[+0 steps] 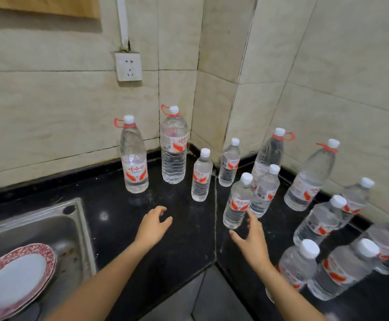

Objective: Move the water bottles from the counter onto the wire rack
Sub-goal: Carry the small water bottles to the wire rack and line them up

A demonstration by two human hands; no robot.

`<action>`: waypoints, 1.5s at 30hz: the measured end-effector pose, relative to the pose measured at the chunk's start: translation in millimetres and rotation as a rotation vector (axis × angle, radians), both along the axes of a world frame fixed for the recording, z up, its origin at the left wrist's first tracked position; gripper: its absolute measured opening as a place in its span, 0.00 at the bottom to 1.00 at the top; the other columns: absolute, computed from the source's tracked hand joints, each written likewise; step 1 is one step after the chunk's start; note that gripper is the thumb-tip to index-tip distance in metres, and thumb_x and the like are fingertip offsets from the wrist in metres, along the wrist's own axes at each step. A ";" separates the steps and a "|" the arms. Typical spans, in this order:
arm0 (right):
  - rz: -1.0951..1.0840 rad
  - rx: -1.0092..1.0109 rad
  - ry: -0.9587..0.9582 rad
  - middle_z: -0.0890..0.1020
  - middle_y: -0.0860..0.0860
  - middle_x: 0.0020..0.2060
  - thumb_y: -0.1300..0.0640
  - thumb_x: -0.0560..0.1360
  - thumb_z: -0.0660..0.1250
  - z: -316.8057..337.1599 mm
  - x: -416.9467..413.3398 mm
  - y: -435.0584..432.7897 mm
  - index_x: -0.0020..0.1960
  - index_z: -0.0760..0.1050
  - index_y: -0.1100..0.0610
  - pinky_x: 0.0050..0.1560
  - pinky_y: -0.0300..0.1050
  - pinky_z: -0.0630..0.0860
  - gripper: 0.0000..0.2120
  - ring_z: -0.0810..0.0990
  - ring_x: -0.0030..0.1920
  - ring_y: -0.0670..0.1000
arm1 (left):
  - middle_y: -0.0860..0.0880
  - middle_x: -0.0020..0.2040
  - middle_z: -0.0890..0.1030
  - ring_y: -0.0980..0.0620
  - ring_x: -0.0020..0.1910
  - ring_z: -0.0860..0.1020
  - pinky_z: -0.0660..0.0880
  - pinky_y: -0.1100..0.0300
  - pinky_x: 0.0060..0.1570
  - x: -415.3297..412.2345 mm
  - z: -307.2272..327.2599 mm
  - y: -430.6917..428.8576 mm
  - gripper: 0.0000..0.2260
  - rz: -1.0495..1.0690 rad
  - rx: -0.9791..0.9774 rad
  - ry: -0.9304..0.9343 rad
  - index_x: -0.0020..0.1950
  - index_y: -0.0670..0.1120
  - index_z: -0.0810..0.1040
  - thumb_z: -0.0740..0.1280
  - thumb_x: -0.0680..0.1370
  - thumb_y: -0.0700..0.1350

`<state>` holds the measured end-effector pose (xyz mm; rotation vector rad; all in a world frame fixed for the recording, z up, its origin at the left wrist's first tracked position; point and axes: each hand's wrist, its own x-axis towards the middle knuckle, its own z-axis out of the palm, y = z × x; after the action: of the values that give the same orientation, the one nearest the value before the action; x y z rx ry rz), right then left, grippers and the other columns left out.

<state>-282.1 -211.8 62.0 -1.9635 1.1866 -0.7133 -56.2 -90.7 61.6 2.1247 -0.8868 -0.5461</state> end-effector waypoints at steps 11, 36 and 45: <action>-0.291 0.172 -0.089 0.70 0.53 0.67 0.63 0.68 0.74 -12.3 48.0 -58.8 0.74 0.53 0.54 0.67 0.53 0.67 0.42 0.69 0.67 0.53 | 0.41 0.67 0.70 0.43 0.65 0.71 0.70 0.50 0.63 63.5 -29.6 -118.0 0.31 -0.165 0.034 0.243 0.73 0.44 0.61 0.70 0.73 0.47; -0.383 0.289 -0.145 0.73 0.41 0.55 0.58 0.61 0.76 -33.6 93.8 -130.2 0.66 0.61 0.42 0.55 0.42 0.69 0.40 0.73 0.54 0.45 | 0.43 0.61 0.77 0.45 0.60 0.76 0.71 0.47 0.64 55.8 -60.1 -238.0 0.33 -0.064 -0.185 0.471 0.66 0.43 0.69 0.77 0.64 0.34; -0.370 0.218 -0.025 0.74 0.48 0.60 0.55 0.61 0.75 -29.9 101.5 -124.9 0.67 0.62 0.44 0.61 0.53 0.69 0.38 0.74 0.59 0.54 | 0.50 0.56 0.77 0.57 0.51 0.77 0.74 0.63 0.53 28.2 -60.0 -160.1 0.43 0.002 -0.142 0.501 0.68 0.42 0.68 0.78 0.55 0.47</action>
<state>-180.6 -336.7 32.1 -1.5690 1.5632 -0.7532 -28.0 -250.8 1.6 1.7439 -0.6164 -0.9336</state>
